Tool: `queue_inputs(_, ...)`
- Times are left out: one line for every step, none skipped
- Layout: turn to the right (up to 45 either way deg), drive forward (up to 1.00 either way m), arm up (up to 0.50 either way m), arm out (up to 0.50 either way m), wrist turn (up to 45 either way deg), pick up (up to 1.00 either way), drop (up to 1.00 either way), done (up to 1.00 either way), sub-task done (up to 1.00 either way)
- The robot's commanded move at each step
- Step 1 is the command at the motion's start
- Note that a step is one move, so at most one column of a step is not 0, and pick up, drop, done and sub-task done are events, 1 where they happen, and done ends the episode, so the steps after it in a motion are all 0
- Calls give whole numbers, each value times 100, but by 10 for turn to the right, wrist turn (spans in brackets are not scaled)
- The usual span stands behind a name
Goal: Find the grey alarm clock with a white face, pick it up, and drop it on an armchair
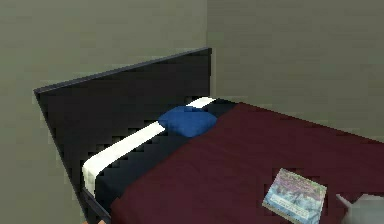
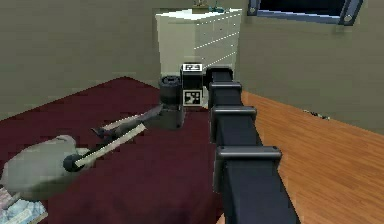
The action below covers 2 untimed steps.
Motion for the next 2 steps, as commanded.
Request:
queue_inputs(0,0,0,0,-450,0,0,0,0)
queue_inputs(0,0,0,-20,0,0,0,0,0)
